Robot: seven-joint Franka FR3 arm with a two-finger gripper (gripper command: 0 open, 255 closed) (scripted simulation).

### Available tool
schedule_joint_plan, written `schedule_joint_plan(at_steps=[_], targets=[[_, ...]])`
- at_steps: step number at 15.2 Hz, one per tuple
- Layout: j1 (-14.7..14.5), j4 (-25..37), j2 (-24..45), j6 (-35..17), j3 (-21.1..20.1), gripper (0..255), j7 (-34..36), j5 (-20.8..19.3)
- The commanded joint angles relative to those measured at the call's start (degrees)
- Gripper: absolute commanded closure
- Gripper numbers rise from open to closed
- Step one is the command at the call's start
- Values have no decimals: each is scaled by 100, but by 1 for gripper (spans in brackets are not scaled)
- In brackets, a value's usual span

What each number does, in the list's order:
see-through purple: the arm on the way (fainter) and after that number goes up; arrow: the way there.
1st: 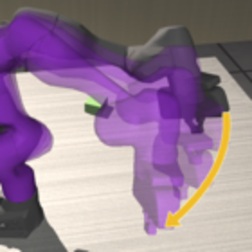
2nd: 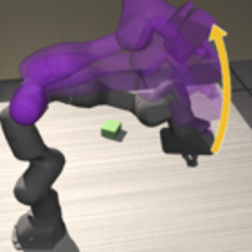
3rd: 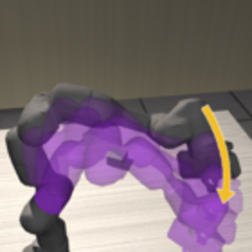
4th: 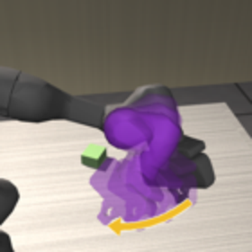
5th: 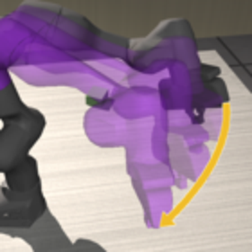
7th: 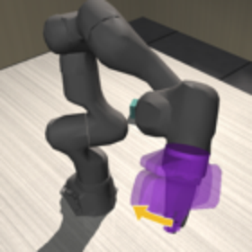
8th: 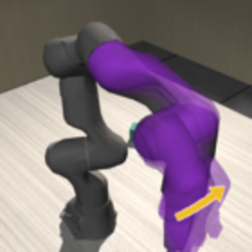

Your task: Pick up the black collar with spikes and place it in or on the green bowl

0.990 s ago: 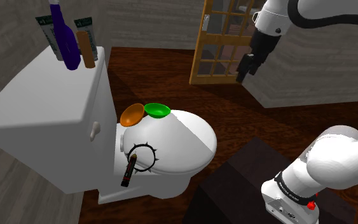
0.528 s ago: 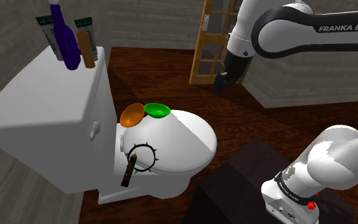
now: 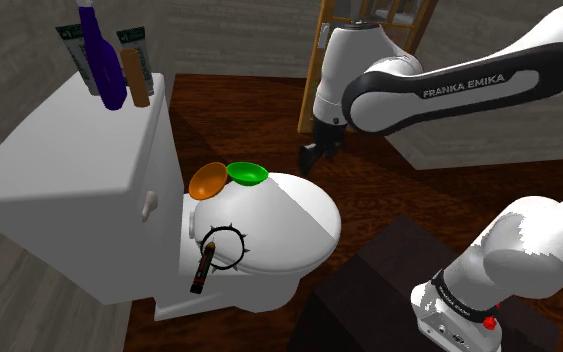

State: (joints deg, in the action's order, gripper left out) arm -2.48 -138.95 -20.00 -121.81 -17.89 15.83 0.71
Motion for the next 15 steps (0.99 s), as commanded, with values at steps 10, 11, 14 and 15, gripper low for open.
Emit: schedule_joint_plan(at_steps=[10,11,14,15], targets=[[-22,959,2503,-1204,-589,0,1565,-1240],[-69,1091,2744,-1263,-588,0,1726,-1399],[-262,1532,3461,-1390,-526,0,2174,-1855],[-342,1694,3697,-1418,-487,0,2306,-1991]])
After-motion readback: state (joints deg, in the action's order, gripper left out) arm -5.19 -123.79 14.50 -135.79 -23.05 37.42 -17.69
